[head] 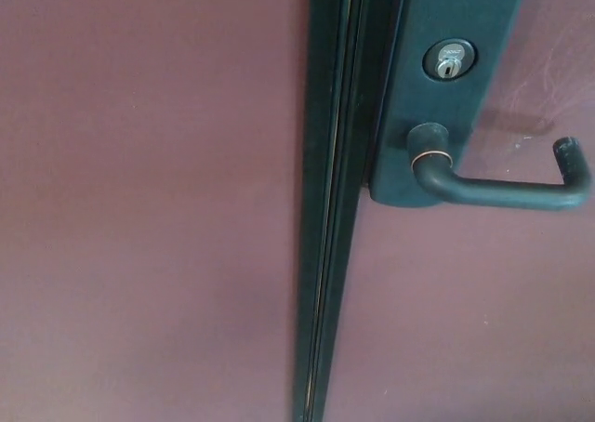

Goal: The robot walks towards the door handle and put its right hand on it and twist the handle

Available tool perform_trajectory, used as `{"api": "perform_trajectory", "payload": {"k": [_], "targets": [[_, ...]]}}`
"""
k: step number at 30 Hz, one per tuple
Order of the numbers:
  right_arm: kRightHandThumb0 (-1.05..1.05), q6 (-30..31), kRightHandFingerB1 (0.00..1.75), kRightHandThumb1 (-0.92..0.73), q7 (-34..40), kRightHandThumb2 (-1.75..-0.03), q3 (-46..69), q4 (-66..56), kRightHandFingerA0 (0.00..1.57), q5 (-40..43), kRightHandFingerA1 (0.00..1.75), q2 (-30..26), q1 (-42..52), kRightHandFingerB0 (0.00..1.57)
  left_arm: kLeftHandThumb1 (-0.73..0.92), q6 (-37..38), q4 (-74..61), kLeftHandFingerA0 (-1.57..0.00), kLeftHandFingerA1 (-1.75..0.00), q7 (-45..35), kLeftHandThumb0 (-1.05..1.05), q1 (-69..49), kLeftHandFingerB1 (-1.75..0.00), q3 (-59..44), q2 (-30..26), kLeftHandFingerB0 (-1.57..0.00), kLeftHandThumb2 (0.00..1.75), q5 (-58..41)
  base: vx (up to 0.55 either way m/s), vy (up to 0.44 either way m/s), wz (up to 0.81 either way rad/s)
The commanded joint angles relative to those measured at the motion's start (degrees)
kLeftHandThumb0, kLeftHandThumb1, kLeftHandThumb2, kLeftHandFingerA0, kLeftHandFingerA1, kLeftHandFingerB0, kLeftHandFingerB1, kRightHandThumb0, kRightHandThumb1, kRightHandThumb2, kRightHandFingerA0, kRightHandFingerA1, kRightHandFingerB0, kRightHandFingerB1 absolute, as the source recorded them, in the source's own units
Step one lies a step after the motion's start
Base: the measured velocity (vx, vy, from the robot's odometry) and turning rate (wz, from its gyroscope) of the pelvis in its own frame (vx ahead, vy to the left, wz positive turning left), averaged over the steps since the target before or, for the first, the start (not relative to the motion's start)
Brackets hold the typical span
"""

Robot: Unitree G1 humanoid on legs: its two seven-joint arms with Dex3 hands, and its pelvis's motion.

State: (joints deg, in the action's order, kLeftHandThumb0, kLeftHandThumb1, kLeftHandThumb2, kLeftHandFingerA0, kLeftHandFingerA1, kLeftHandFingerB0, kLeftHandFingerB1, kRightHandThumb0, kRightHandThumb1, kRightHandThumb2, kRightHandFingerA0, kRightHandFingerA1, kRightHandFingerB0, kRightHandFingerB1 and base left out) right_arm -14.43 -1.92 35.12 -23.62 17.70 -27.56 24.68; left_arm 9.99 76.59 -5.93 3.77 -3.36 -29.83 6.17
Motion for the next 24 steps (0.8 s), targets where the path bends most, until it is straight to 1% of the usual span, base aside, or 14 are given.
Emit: {"api": "perform_trajectory", "payload": {"k": [1, 5, 6, 7, 9, 10, 12, 13, 16, 17, 18, 20, 22, 24], "targets": [[-0.93, 10.7, 0.91, -0.61, -8.94, -0.62, 2.0, -10.45, 0.36, 14.28, 1.08, -9.27, -1.43, 0.31, 0.57, 0.21, 0.2, -0.74, -0.51, -1.19, -0.32, -1.02, -0.41, -0.04, -0.6, -0.52, 0.57, 0.7, 0.0, 0.0, 0.0], [-0.93, 13.75, 0.89, -0.62, -11.65, -0.6, 2.05, -10.92, 0.4, 16.37, 1.04, -14.0, -3.74, 0.36, 0.57, 0.02, 0.24, -0.74, -0.51, -1.41, -0.32, -0.89, -0.41, -0.28, -0.54, -0.52, 0.57, 0.44, 0.0, 0.0, 0.0], [-0.92, 15.35, 0.81, -0.41, -13.29, -0.92, 1.93, -10.44, 0.5, 18.36, 0.93, -16.21, -4.89, 0.45, 0.57, 0.24, 0.16, -0.74, -0.51, -1.4, -0.32, -0.96, -0.41, -0.02, -0.59, -0.52, 0.57, 0.68, 0.0, 0.0, 0.0], [-0.97, 16.47, 0.84, -0.54, -14.27, -0.61, 1.89, -10.22, 0.48, 19.58, 0.99, -17.52, -5.59, 0.43, 0.57, 0.3, 0.12, -0.74, -0.51, -1.4, -0.32, -0.98, -0.41, 0.06, -0.63, -0.52, 0.57, 0.77, 0.0, 0.0, 0.0], [-0.96, 17.63, 0.83, -0.54, -15.63, -0.59, 1.63, -9.82, 0.49, 20.43, 0.97, -19.28, -6.7, 0.44, 0.57, 0.34, 0.06, -0.74, -0.51, -1.38, -0.32, -0.98, -0.41, 0.19, -0.7, -0.52, 0.57, 0.87, 0.0, 0.0, 0.0], [-0.92, 18.26, 0.8, -0.38, -16.03, -0.91, 1.04, -9.66, 0.54, 20.53, 0.92, -20.0, -7.39, 0.47, 0.57, 0.39, 0.05, -0.74, -0.51, -1.44, -0.32, -1.14, -0.41, 0.15, -0.85, -0.52, 0.57, 0.84, 0.0, 0.0, 0.0], [-0.91, 19.66, 0.78, -0.36, -16.89, -0.9, 0.51, -9.48, 0.55, 20.82, 0.91, -21.51, -8.38, 0.47, 0.57, 0.48, -0.01, -0.74, -0.51, -1.42, -0.32, -1.24, -0.41, 0.2, -0.9, -0.52, 0.57, 0.86, 0.0, 0.0, 0.0], [-0.93, 20.41, 0.8, -0.54, -17.67, -0.56, -0.1, -9.23, 0.56, 20.75, 0.94, -22.61, -9.18, 0.49, 0.56, 0.53, -0.03, -0.74, -0.51, -1.52, -0.32, -1.45, -0.41, 0.06, -0.89, -0.52, 0.57, 0.7, 0.0, 0.0, 0.0], [-0.92, 23.13, 0.76, -0.33, -19.69, -0.85, -2.05, -8.62, 0.6, 20.06, 0.88, -26.38, -11.59, 0.52, 0.56, 0.59, 0.02, -0.74, -0.51, -1.56, -0.32, -1.71, -0.41, -0.02, -0.77, -0.52, 0.57, 0.64, 0.0, 0.0, 0.0], [-0.93, 23.4, 0.76, -0.33, -20.08, -0.84, -2.71, -8.25, 0.62, 19.68, 0.87, -27.04, -12.33, 0.53, 0.56, 0.55, 0.06, -0.74, -0.51, -1.58, -0.32, -1.7, -0.41, -0.02, -0.82, -0.52, 0.57, 0.66, 0.0, 0.0, 0.0], [-0.94, 23.86, 0.74, -0.49, -20.73, -0.57, -3.54, -7.69, 0.65, 19.26, 0.88, -27.83, -13.47, 0.56, 0.56, 0.53, 0.09, -0.74, -0.51, -1.57, -0.32, -1.68, -0.41, 0.02, -0.87, -0.52, 0.57, 0.73, 0.0, 0.0, 0.0], [-0.94, 24.52, 0.73, -0.33, -22.97, -0.83, -7.16, -5.05, 0.66, 17.32, 0.84, -30.76, -17.72, 0.57, 0.56, 0.34, 0.16, -0.74, -0.51, -1.62, -0.32, -1.45, -0.41, -0.07, -0.87, -0.52, 0.57, 0.66, 0.0, 0.0, 0.0], [-0.92, 26.2, 0.69, -0.48, -24.19, -0.56, -9.24, -4.1, 0.69, 16.95, 0.81, -32.94, -20.44, 0.6, 0.56, 0.38, 0.13, -0.74, -0.51, -1.59, -0.32, -1.42, -0.41, -0.14, -0.94, -0.52, 0.57, 0.6, 0.0, 0.0, 0.0], [-0.87, 27.96, 0.58, -0.46, -25.3, -0.55, -10.53, -3.58, 0.7, 16.9, 0.71, -34.48, -22.53, 0.62, 0.56, 0.49, 0.04, -0.74, -0.51, -1.5, -0.32, -1.43, -0.41, -0.07, -0.9, -0.52, 0.57, 0.67, 0.0, 0.0, 0.0]]}}
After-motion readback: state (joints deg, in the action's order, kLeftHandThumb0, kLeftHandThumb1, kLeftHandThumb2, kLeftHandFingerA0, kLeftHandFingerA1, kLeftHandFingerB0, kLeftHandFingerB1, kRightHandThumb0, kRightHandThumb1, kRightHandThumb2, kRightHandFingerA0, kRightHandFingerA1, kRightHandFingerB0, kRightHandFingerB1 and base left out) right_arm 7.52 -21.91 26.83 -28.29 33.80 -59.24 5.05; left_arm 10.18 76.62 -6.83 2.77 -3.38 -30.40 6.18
